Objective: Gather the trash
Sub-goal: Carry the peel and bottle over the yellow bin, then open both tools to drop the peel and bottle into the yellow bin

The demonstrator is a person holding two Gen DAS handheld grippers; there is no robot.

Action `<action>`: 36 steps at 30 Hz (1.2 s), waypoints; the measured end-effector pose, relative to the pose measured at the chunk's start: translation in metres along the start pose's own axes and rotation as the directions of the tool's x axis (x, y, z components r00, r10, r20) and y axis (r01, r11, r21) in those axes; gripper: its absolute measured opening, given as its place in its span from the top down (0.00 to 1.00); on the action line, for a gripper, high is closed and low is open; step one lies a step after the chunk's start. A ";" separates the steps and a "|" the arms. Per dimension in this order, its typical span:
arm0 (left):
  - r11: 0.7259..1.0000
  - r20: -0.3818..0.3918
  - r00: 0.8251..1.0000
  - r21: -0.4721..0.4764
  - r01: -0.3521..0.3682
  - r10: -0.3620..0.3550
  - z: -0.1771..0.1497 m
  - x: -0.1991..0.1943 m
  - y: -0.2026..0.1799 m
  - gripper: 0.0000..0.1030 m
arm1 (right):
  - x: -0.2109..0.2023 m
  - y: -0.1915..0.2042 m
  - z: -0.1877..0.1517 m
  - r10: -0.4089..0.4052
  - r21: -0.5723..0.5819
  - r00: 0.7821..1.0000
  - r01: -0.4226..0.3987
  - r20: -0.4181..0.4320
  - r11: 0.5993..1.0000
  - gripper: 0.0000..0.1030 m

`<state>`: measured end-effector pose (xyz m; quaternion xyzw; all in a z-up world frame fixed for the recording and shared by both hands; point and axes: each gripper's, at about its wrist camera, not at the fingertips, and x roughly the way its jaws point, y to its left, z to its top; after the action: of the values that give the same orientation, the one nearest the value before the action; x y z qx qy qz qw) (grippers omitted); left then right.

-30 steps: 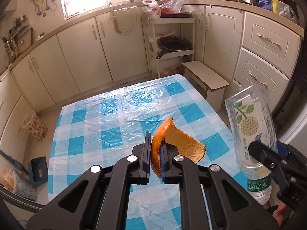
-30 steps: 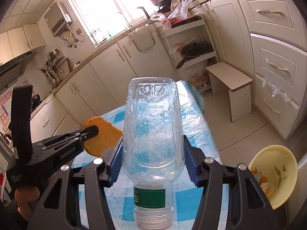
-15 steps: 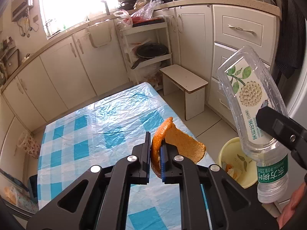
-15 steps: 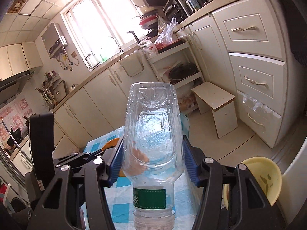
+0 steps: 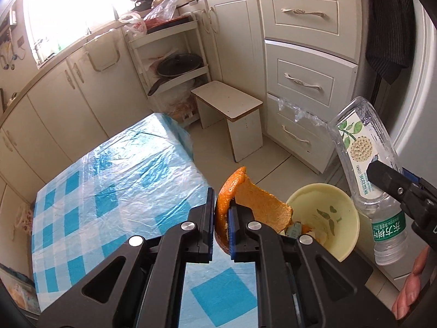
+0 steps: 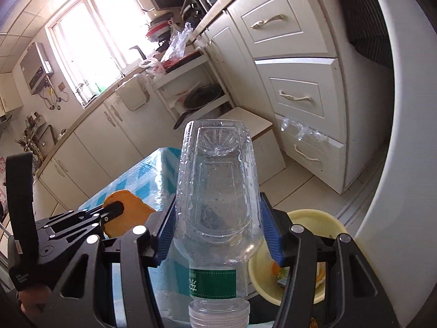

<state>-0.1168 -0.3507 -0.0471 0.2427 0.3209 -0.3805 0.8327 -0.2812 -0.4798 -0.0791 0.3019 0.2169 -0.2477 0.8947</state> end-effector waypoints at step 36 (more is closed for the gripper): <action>0.977 -0.187 0.971 0.127 0.171 -0.146 0.005 0.091 -0.122 0.92 | 0.053 -0.086 -0.045 -0.184 0.019 0.967 0.190 -0.178 0.982 0.46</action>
<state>-0.1648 -0.4700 -0.1287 0.3076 0.3839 -0.4448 0.7484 -0.3001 -0.5272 -0.1778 0.3167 0.3178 -0.3072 0.8393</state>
